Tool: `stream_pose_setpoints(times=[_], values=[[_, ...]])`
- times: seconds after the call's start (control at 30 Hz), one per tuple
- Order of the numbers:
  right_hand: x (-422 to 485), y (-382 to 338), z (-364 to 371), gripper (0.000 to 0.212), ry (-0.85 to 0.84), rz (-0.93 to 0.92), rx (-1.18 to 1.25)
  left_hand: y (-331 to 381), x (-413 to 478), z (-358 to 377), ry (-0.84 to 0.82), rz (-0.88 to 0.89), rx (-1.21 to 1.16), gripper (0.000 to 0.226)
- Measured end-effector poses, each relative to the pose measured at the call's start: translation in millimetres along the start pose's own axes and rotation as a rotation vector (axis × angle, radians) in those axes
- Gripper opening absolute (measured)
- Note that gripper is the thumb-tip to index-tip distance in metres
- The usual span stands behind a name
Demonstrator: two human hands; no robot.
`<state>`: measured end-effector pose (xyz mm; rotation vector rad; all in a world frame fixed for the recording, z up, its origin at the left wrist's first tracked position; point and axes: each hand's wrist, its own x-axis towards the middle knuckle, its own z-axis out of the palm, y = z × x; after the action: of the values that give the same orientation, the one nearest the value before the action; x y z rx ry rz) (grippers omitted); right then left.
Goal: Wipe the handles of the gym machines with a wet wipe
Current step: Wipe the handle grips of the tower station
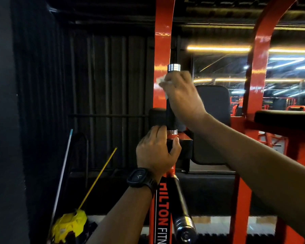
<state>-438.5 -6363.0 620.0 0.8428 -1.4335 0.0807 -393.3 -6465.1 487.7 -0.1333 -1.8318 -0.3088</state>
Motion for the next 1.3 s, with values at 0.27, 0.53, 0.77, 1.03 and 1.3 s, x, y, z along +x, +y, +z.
stream_pose_setpoints(times=[0.27, 0.53, 0.77, 1.03, 1.3], values=[[9, -24, -11, 0.023, -0.280, -0.122, -0.268, 0, -1, 0, -0.004, -0.002, -0.001, 0.051], [10, -15, -23, 0.032, -0.180, -0.071, -0.200, -1, 0, 4, 0.045, 0.010, -0.008, 0.046], [-38, -27, -24, 0.026, -0.182, 0.211, 0.126, 0, -1, 1, 0.020, -0.001, 0.009, 0.044], [-54, -24, -28, 0.014, -0.113, 0.406, 0.366, 1, -1, 1, 0.013, -0.026, 0.024, 0.044], [-71, -32, -36, 0.010, -0.122, 0.775, 0.640, 3, -1, -5, -0.042, -0.030, 0.056, 0.051]])
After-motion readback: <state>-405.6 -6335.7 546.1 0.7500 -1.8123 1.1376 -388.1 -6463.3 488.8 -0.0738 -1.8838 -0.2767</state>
